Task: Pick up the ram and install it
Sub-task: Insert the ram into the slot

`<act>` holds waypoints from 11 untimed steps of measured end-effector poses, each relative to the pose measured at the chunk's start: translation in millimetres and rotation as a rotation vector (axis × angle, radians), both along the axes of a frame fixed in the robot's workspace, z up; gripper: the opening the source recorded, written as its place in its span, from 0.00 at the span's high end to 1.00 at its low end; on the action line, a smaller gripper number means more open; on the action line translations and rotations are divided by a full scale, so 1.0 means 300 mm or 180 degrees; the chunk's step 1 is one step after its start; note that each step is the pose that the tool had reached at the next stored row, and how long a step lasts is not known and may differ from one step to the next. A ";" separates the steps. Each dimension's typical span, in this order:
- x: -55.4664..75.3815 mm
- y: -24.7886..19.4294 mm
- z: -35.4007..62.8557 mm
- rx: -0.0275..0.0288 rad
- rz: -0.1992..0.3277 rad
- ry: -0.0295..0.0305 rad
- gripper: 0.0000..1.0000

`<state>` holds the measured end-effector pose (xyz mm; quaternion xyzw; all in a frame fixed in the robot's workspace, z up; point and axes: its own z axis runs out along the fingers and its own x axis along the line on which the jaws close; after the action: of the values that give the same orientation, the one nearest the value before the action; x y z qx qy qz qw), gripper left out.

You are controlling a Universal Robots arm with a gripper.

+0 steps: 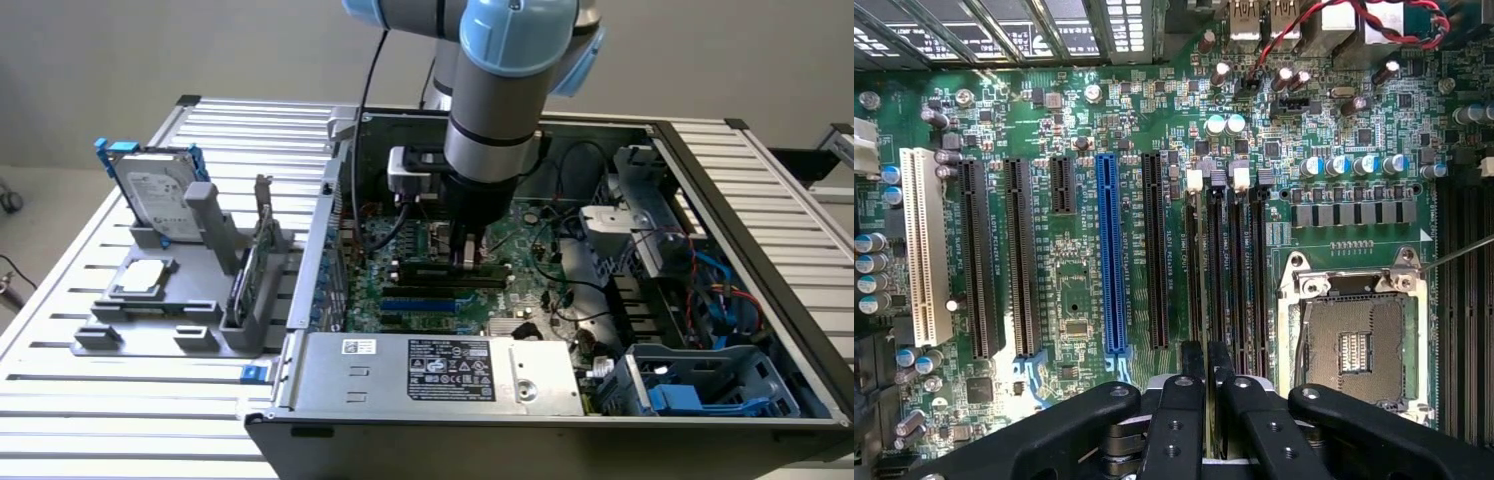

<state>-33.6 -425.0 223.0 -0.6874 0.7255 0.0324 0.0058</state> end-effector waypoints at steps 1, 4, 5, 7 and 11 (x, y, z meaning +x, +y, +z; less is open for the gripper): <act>0.000 0.000 0.000 0.0000 0.0000 0.0000 0.86; -0.001 0.000 -0.002 0.0000 0.0000 0.0000 0.86; -0.002 0.000 -0.003 0.0000 0.0000 0.0000 0.86; -0.003 0.000 -0.004 0.0000 0.0000 0.0000 0.86; -0.004 0.000 -0.006 0.0000 0.0000 0.0000 0.86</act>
<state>-35.0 -425.0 221.4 -0.6874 0.7255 0.0324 0.0058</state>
